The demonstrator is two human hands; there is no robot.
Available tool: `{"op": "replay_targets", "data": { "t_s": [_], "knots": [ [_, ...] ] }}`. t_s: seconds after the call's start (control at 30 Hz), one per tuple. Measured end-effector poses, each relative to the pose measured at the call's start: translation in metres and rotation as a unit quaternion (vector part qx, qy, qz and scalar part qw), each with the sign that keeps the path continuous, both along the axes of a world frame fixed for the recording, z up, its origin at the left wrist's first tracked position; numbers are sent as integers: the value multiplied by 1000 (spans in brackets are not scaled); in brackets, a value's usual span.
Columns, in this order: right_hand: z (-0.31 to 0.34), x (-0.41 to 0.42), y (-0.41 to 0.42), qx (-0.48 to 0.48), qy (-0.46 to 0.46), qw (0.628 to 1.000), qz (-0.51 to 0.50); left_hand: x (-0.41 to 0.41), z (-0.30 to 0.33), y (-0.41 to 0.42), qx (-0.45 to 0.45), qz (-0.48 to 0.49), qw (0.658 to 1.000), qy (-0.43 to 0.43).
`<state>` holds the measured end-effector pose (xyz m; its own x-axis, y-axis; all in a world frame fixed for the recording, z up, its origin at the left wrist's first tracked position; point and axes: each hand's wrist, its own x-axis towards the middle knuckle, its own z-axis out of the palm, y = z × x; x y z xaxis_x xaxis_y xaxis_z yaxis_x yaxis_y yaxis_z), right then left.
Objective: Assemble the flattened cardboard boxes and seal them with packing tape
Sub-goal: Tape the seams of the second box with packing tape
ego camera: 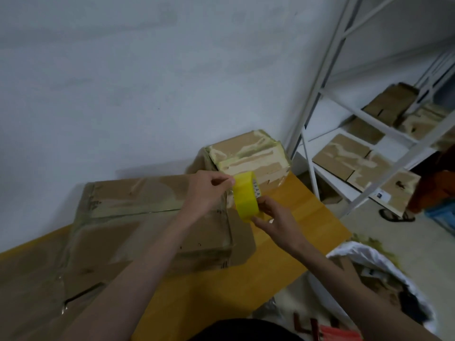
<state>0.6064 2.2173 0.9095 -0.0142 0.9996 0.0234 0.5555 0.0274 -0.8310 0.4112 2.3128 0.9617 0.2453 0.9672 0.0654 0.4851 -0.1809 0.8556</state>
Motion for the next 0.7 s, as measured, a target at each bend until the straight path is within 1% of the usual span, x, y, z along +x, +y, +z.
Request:
{"op": "replay_targets", "data": {
  "t_s": [0.17,0.37,0.47,0.6,0.7],
  "knots": [
    [6,-15,-2,19,-30,999,-20,-11,6,7,-41,2,998,-37],
    [12,-25,-2,28,-52,997,-41,-17,9,17,-94,-18,995,-40],
    [15,-27,-1,29,-59,997,-48,-17,11,19,-114,-5,992,-48],
    [16,-32,-2,29,-76,995,-48,-19,15,20,-202,-13,975,-93],
    [17,-35,-2,37,-93,994,-48,-24,16,20,-234,2,965,-116]
  ]
}}
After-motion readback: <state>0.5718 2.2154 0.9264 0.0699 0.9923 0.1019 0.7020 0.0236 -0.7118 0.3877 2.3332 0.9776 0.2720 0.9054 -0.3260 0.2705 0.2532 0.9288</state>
